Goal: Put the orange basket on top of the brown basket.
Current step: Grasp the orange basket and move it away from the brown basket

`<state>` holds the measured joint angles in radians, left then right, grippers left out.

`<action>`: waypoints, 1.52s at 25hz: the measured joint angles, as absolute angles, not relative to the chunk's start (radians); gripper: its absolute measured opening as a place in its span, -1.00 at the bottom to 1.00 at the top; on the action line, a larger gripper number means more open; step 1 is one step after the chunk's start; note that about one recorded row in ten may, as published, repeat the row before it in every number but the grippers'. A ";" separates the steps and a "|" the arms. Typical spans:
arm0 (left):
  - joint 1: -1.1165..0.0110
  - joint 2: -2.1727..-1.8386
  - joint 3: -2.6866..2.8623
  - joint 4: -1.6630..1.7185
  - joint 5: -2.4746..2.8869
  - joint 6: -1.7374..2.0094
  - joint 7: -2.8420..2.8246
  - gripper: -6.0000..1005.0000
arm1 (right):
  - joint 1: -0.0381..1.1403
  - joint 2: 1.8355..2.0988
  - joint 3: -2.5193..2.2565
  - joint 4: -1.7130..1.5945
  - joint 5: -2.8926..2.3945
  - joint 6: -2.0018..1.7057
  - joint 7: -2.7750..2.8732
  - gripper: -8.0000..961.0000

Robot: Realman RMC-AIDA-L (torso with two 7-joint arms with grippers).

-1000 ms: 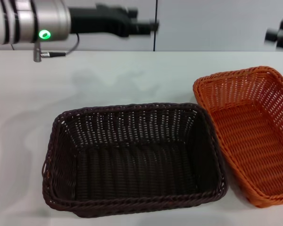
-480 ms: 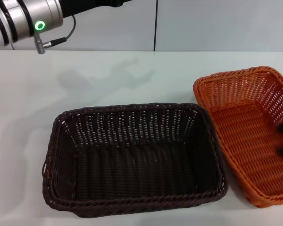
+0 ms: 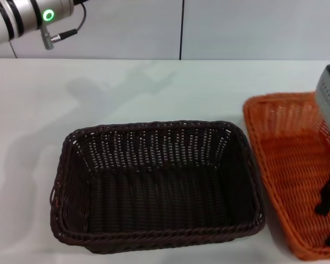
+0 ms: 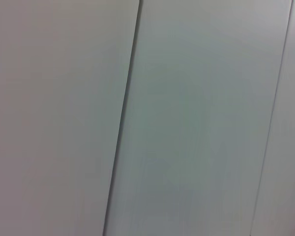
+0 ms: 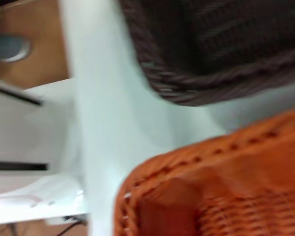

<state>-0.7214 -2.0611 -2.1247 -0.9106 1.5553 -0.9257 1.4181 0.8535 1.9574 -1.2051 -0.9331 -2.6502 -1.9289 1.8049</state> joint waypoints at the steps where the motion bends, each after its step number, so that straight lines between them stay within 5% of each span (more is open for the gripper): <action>1: -0.725 -2.060 -2.125 -0.914 1.555 -0.923 1.422 0.50 | 0.859 1.960 -1.219 -0.932 -2.635 -1.955 1.798 0.44; 14: -0.741 -2.064 -2.124 -0.894 1.554 -0.887 1.430 0.42 | 0.946 2.051 -1.285 -0.869 -2.545 -2.171 1.719 0.44; 18: -0.728 -2.065 -2.124 -0.888 1.541 -0.895 1.426 0.42 | 0.962 2.059 -1.268 -0.850 -2.518 -2.185 1.716 0.44; 21: -0.706 -2.065 -2.125 -0.886 1.516 -0.904 1.425 0.42 | 0.952 2.025 -1.192 -0.884 -2.481 -2.186 1.717 0.44; 22: -0.703 -2.065 -2.125 -0.886 1.509 -0.908 1.425 0.42 | 0.945 1.991 -1.116 -0.918 -2.454 -2.184 1.716 0.44; 23: -0.694 -2.064 -2.125 -0.886 1.495 -0.913 1.426 0.42 | 0.945 1.991 -1.116 -0.918 -2.454 -2.184 1.716 0.44; 26: -0.678 -2.063 -2.125 -0.890 1.468 -0.925 1.429 0.42 | 0.943 1.926 -0.976 -0.952 -2.404 -2.179 1.698 0.44; 27: -0.677 -2.063 -2.125 -0.891 1.467 -0.928 1.429 0.42 | 0.949 1.876 -0.885 -0.948 -2.380 -2.152 1.685 0.44; 28: -0.675 -2.063 -2.124 -0.893 1.464 -0.933 1.430 0.42 | 0.949 1.876 -0.885 -0.948 -2.380 -2.152 1.685 0.44; 32: -0.664 -2.065 -2.124 -0.896 1.419 -0.949 1.458 0.42 | 0.933 1.805 -0.781 -0.939 -2.403 -1.921 1.679 0.44; 38: -0.656 -2.067 -2.123 -0.888 1.380 -0.954 1.491 0.42 | 0.911 1.810 -0.794 -0.929 -2.485 -1.736 1.676 0.44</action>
<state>-0.6563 -2.0668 -2.1227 -0.8879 1.3799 -0.9536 1.4905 0.9113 1.8103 -0.7942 -0.9286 -2.4846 -1.7362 1.6760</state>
